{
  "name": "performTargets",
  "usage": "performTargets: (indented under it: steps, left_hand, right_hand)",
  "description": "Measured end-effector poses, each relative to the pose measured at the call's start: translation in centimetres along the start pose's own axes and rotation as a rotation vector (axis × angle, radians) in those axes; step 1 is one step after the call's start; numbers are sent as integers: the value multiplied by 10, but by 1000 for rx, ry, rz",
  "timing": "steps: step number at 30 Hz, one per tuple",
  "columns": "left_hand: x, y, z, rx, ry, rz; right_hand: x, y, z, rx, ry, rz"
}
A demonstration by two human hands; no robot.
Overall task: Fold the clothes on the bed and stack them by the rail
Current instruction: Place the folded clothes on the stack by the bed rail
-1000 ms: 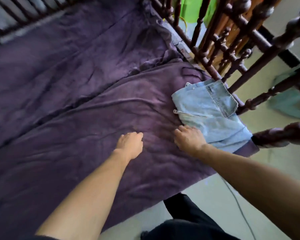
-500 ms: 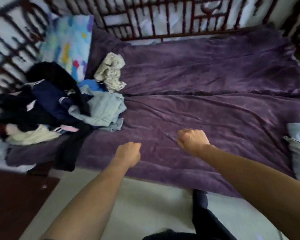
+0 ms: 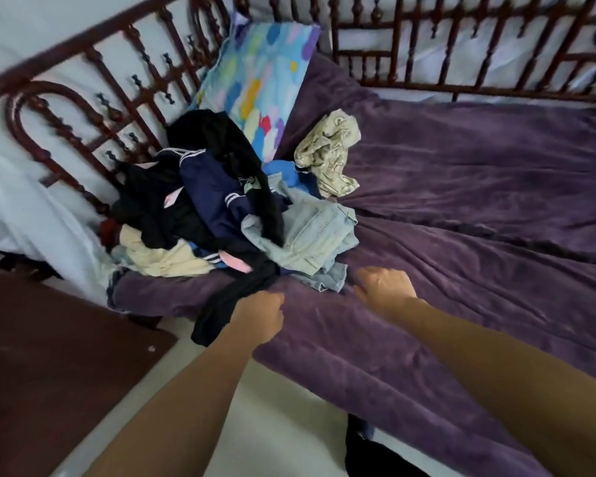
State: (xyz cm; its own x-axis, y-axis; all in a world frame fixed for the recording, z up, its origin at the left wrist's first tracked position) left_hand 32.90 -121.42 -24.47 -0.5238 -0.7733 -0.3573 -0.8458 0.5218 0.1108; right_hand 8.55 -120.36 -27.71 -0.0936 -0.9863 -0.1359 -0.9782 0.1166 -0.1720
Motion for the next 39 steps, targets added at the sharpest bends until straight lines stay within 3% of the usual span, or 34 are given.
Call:
performTargets:
  steps: [8, 16, 20, 23, 26, 30, 35, 39]
  left_hand:
    - [57, -98, -16, -101, -86, -20]
    - [141, -201, -31, -17, -114, 77]
    - [193, -224, -35, 102, -62, 260]
    - [235, -230, -32, 125, 26, 435]
    - [273, -225, -22, 144, -53, 556]
    - [297, -221, -7, 272, -196, 567]
    - [299, -212, -26, 316, 21, 643]
    - [295, -215, -25, 358, -215, 544]
  right_hand:
    - [103, -64, 17, -31, -139, 4]
    - [193, -122, 31, -30, -150, 187]
    - [238, -120, 43, -94, -163, 357]
    - [269, -111, 68, -42, -268, 483]
    - [271, -110, 98, -31, -353, 580]
    - [228, -107, 105, 16, -258, 587]
    - [172, -49, 57, 15, -62, 696]
    - [111, 21, 16, 22, 119, 916]
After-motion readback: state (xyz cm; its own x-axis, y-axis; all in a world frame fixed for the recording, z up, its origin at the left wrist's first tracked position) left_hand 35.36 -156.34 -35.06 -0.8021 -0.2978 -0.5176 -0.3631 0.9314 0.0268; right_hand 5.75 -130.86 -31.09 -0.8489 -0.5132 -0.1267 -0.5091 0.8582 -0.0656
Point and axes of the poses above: each hand's wrist, its own x-axis towards the middle knuckle, its own z-axis out of the palm, y = z × x, the point moved 3 cm from there along x, towards the middle knuckle, and after that the axes turned 13 degrees about z, right-handed, at the moved point
